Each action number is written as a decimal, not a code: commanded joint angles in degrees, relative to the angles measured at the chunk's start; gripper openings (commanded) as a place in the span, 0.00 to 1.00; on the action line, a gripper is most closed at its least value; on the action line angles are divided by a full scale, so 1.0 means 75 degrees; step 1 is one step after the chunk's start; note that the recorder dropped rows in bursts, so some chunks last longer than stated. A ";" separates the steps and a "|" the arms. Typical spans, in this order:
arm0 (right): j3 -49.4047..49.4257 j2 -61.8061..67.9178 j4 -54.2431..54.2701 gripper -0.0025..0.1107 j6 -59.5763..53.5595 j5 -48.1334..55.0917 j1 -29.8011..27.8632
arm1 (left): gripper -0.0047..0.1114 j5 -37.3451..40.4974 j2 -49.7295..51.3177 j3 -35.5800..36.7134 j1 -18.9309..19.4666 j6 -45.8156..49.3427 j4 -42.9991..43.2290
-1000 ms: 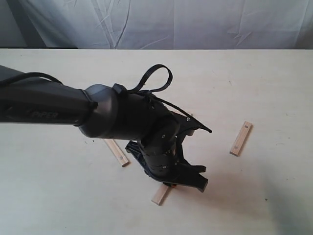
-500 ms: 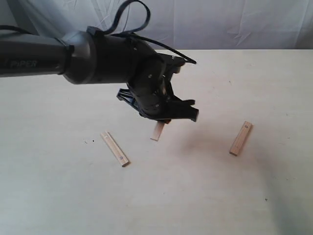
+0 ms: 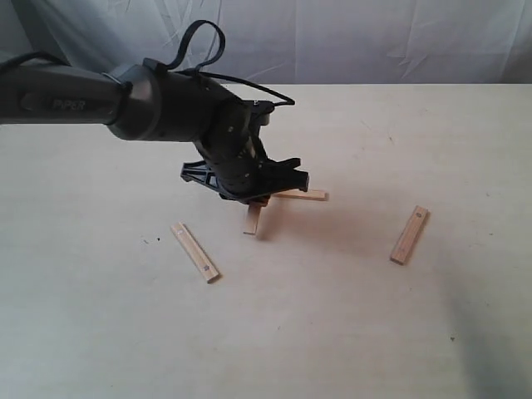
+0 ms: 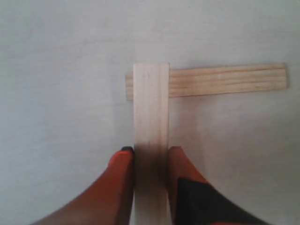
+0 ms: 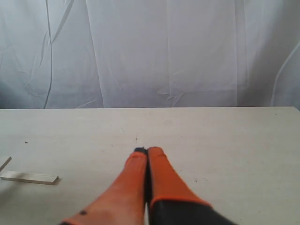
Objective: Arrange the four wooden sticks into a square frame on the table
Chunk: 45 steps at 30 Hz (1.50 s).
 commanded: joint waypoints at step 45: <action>0.0018 -0.0048 0.0012 0.02 -0.0017 -0.0882 -0.0037 | 0.04 0.1397 -0.2943 0.0470 0.0442 0.1104 0.0707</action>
